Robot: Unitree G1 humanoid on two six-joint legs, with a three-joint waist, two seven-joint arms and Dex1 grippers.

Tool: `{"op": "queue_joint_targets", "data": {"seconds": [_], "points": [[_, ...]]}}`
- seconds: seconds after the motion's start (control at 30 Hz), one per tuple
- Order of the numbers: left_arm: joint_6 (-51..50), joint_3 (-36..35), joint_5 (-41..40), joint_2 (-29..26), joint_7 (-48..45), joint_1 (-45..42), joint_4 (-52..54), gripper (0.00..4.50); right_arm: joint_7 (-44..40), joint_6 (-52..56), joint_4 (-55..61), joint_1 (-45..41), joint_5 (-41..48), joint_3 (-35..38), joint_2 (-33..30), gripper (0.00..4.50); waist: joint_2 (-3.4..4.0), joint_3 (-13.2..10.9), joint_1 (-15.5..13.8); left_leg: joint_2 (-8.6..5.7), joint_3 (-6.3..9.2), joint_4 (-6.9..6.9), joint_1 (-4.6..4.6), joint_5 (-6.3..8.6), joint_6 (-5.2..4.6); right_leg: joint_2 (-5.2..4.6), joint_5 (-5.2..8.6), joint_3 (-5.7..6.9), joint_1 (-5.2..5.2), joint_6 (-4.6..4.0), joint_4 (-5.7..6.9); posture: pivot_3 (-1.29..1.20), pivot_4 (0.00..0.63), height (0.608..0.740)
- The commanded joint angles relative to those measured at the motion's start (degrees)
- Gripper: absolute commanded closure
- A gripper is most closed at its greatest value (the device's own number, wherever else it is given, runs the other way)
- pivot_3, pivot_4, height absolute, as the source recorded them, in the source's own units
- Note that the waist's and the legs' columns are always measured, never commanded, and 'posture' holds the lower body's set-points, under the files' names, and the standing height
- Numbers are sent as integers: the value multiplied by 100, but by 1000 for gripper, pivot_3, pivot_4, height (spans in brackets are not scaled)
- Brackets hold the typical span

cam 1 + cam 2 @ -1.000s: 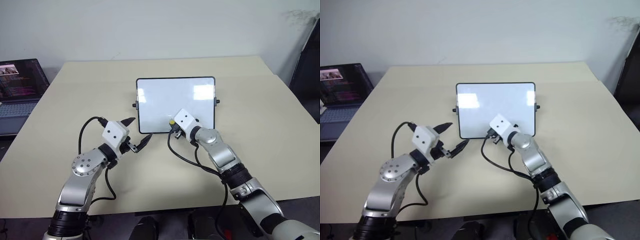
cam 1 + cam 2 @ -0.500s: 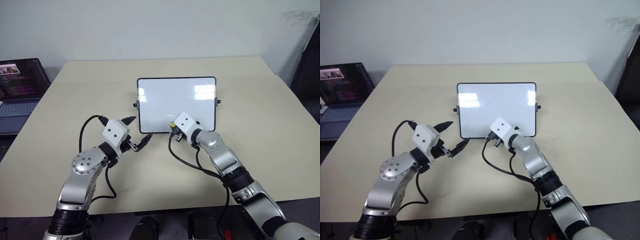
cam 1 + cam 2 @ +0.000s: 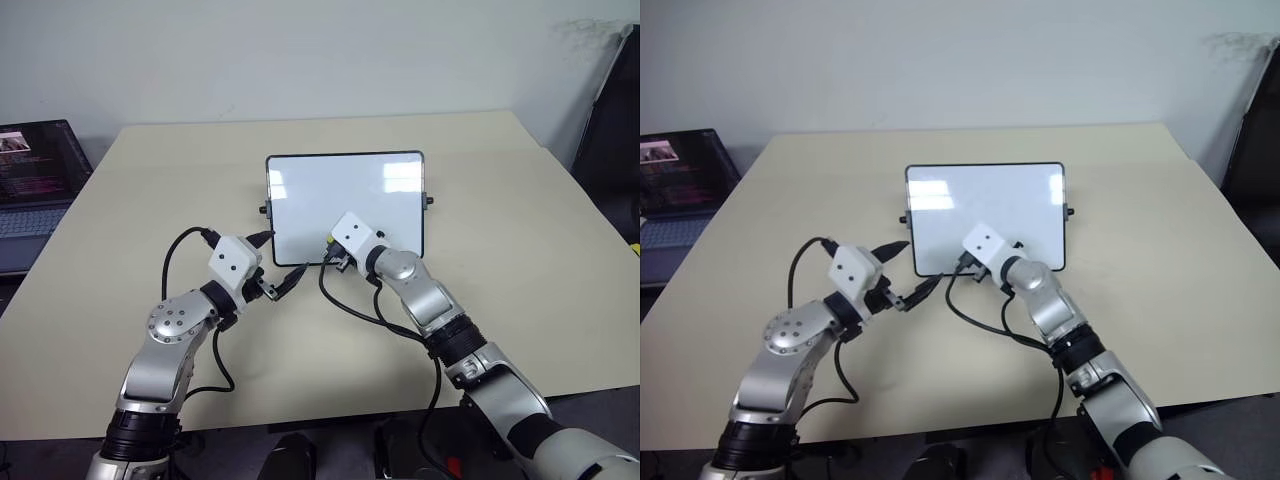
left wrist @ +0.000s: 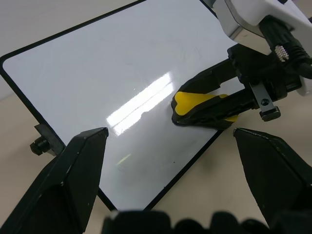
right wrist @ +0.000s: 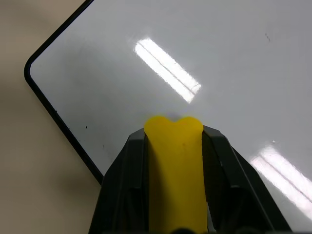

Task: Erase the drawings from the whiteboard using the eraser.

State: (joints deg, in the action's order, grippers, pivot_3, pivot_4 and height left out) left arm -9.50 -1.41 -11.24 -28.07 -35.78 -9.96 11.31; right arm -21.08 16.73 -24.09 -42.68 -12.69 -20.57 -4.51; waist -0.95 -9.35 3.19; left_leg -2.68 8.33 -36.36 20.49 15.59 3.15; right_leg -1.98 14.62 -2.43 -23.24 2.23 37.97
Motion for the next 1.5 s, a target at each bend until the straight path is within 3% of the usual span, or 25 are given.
{"op": "queue_joint_targets", "data": {"seconds": [0.03, 1.07, 1.5], "points": [[149, -9, 37, -18, 1, -84, 127, 0, 114, -94, -104, -161, -97, 49, 14, 3374, 0, 0, 1, 1, -1, 0, 0, 0, 0, 1, 0, 0, 0, 0, 0, 0, 150, 740], [283, 23, 28, -9, -77, -204, -81, 0, -445, -16, 523, 628, -290, 138, -1440, 3374, -3, 2, -158, 1, -6, -2, 8, 0, 1, 3, 3, 9, 5, 7, -11, 0, 150, 740], [259, -13, 14, -60, -129, -211, -81, 0, -465, 333, 940, 689, -184, 261, -1441, 3374, -4, 1, -156, 2, -6, -3, 9, 0, 1, 3, 7, 8, 5, 15, -12, 0, 150, 740]]}}
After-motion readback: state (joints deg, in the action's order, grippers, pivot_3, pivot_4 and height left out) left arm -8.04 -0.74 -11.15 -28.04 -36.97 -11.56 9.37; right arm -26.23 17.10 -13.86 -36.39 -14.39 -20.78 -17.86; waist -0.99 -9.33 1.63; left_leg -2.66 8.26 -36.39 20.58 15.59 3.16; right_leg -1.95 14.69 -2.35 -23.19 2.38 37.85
